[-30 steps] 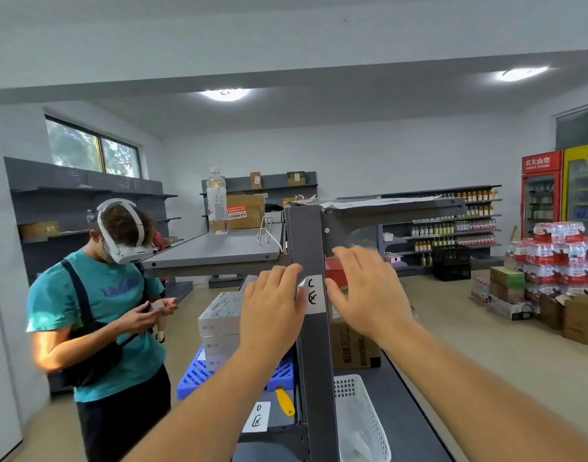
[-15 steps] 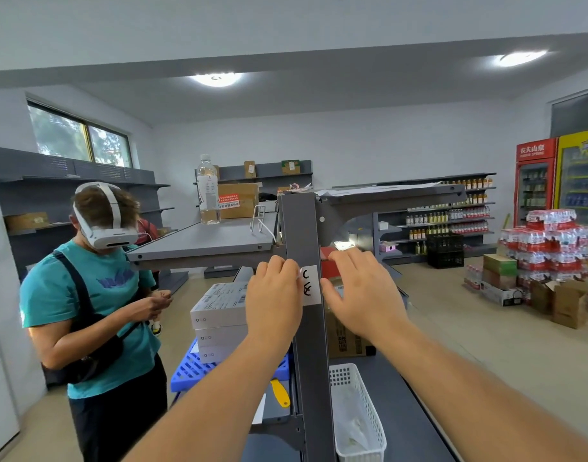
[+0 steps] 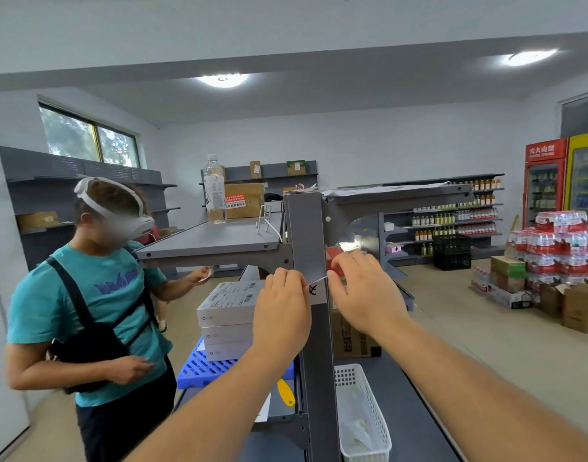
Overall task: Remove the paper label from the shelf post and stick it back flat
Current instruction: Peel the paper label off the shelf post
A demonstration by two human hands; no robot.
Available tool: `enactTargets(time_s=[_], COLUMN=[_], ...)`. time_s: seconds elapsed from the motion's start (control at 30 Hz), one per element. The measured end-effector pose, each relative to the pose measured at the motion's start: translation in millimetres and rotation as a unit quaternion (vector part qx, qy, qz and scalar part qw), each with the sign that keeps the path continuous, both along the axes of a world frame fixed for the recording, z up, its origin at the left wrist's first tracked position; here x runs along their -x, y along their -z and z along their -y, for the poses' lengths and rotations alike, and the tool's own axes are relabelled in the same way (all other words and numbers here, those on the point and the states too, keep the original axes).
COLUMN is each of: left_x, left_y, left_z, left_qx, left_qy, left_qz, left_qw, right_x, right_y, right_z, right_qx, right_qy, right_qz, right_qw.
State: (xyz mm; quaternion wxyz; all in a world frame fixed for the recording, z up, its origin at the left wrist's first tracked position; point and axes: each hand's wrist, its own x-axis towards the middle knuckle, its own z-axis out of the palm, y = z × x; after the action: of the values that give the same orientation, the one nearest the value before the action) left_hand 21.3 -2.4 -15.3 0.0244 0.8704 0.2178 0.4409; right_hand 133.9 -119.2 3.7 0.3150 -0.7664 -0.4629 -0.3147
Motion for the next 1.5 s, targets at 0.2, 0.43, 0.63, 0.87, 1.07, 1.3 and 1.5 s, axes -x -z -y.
enactTargets(time_s=[0.2, 0.43, 0.63, 0.87, 1.07, 1.3, 1.5], left_x=[13, 29, 34, 35, 38, 36, 29], left_y=[8, 6, 4, 6, 2, -4, -7], left_z=[2, 8, 1, 1, 0, 9, 11], left_qx=[0.007, 0.029, 0.016, -0.015, 0.045, 0.187, 0.16], left_qy=[0.021, 0.051, 0.047, 0.082, 0.129, 0.166, 0.156], left_qz=[0.02, 0.113, 0.118, 0.09, 0.067, 0.129, 0.132], left_qw=[1.0, 0.992, 0.992, 0.992, 0.988, 0.96, 0.966], right_x=[-1, 8, 23, 16, 13, 12, 14], right_y=[-1, -1, -5, -4, -3, -3, 1], right_z=[-6, -3, -8, -14, -10, -9, -8], right_qx=[-0.008, -0.024, 0.013, -0.043, -0.081, -0.1, -0.099], right_qy=[-0.037, -0.086, -0.214, -0.304, -0.301, -0.265, -0.267], right_qz=[-0.074, -0.206, -0.411, -0.482, -0.497, -0.474, -0.483], right_qw=[0.997, 0.974, 0.886, 0.821, 0.81, 0.834, 0.828])
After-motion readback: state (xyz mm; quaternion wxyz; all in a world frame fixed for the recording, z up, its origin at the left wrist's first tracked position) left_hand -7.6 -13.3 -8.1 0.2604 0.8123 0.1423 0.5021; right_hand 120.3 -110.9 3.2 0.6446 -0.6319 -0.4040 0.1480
